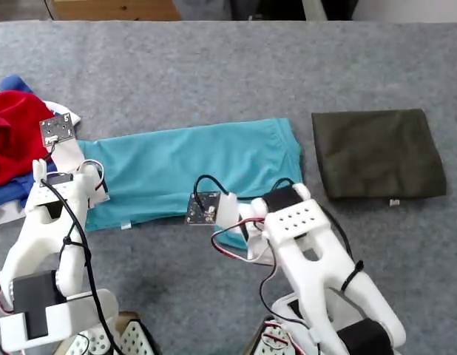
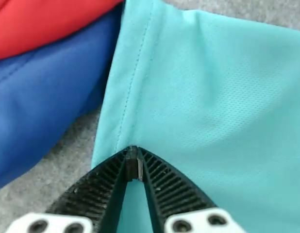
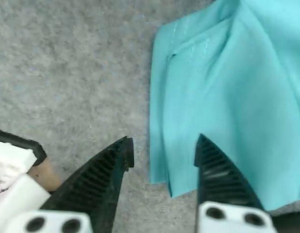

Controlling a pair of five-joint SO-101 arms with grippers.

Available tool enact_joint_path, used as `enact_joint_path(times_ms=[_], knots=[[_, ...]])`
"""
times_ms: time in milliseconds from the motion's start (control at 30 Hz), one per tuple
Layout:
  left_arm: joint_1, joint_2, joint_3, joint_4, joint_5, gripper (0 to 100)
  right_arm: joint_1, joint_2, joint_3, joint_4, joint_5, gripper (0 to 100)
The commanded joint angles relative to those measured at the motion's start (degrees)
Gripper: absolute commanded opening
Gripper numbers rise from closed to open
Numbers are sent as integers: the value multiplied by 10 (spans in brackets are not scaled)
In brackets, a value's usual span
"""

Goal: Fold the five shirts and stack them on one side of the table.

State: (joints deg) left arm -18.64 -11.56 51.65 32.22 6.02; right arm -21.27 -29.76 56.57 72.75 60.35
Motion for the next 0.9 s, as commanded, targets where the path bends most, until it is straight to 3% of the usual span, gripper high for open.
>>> enact_joint_path(times_ms=[0, 267, 433, 700, 867], knots=[[-1, -2, -2, -6, 0, 29, -5, -15, 21, -44, 7, 240], [-1, -2, -2, -6, 0, 29, -1, -15, 150, -206, 7, 240], [-1, -2, -2, -6, 0, 29, 13, -15, 149, -218, 7, 234], [-2, -2, -2, -6, 0, 29, 72, -15, 149, -284, 9, 61], [-2, -2, -2, -6, 0, 29, 72, -15, 134, -284, 10, 13]])
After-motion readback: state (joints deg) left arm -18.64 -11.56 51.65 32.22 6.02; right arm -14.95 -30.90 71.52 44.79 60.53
